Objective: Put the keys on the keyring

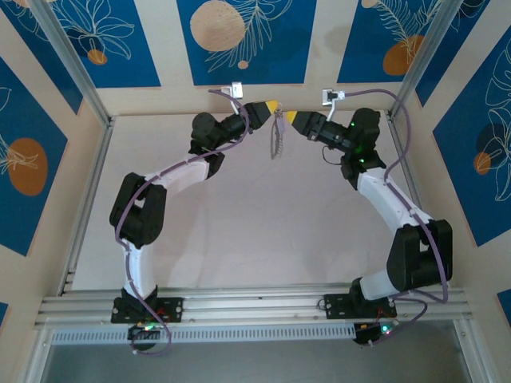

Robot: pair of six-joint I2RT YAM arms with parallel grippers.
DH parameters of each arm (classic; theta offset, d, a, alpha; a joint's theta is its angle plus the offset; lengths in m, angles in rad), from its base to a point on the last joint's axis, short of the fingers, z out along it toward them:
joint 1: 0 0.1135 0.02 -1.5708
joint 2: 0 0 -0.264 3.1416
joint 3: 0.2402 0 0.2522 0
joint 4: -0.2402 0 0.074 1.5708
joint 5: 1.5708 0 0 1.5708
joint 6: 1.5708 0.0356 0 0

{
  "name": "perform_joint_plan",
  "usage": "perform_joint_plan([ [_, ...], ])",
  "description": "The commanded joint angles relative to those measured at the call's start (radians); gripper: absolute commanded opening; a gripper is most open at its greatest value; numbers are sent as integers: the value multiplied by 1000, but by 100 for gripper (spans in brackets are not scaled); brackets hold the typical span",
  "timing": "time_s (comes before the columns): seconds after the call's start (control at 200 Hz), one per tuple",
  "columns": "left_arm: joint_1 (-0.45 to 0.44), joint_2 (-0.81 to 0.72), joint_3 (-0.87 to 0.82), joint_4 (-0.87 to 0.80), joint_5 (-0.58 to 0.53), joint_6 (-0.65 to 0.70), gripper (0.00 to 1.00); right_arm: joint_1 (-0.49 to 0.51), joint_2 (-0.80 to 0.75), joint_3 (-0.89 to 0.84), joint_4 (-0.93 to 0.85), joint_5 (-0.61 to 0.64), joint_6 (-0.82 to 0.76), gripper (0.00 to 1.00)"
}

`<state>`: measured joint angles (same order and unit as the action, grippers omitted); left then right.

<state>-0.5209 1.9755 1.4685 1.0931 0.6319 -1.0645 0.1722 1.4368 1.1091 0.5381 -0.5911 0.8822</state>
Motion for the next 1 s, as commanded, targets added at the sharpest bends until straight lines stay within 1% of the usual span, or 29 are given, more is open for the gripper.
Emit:
perform_joint_plan([
  [0.0, -8, -7, 45, 74, 27, -3, 0, -17, -29, -18, -4, 6, -25, 32],
  [0.17, -8, 4, 61, 92, 42, -20, 0, -23, 2, -22, 42, -8, -21, 33],
  [0.395, -11, 10, 72, 100, 55, -31, 0, -18, 50, -36, 159, -35, 8, 35],
  [0.755, -12, 35, 97, 137, 71, -61, 0, 9, 110, 20, 178, -31, 10, 35],
  [0.865, -13, 44, 105, 149, 75, -68, 0, 35, 139, 54, 172, -51, 8, 32],
  [0.995, -14, 50, 111, 159, 80, -76, 0, 47, 141, 53, 148, -51, -8, 31],
])
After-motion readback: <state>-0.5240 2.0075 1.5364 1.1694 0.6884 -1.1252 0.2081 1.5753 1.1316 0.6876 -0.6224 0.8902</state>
